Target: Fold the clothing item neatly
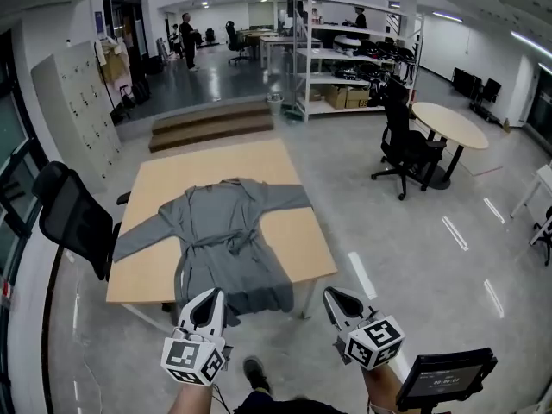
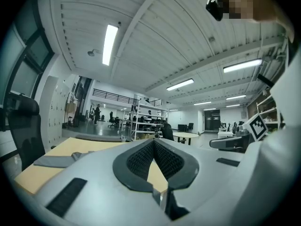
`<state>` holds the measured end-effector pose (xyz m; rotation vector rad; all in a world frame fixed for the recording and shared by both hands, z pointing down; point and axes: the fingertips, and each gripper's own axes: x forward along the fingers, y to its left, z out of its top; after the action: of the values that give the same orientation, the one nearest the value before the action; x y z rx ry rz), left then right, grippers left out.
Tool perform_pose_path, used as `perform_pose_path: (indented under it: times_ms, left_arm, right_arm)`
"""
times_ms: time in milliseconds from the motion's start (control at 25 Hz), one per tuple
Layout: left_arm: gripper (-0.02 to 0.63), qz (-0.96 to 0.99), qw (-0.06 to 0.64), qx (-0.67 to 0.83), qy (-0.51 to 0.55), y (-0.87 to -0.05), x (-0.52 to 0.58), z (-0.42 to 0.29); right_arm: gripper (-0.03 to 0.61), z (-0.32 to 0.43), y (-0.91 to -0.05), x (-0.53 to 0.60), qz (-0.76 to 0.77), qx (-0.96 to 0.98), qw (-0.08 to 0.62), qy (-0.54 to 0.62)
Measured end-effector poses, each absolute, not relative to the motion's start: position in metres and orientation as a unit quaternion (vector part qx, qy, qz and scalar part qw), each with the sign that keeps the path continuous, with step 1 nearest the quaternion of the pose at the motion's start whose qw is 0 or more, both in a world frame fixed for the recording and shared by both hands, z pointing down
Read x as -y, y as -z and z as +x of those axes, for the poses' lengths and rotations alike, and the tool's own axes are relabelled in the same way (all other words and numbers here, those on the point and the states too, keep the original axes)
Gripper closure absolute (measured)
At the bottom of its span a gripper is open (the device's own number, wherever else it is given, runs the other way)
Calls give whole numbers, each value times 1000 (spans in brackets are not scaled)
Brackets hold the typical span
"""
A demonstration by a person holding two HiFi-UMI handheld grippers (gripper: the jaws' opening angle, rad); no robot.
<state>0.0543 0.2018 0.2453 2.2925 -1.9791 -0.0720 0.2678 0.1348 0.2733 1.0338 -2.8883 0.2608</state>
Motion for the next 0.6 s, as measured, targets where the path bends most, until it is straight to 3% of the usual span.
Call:
perform_pose_path:
  times_ms: [600]
  left_arm:
    - [615, 810, 60, 583, 37, -259, -62, -35]
  right_arm:
    - [569, 160, -276, -3, 390, 917, 31, -71]
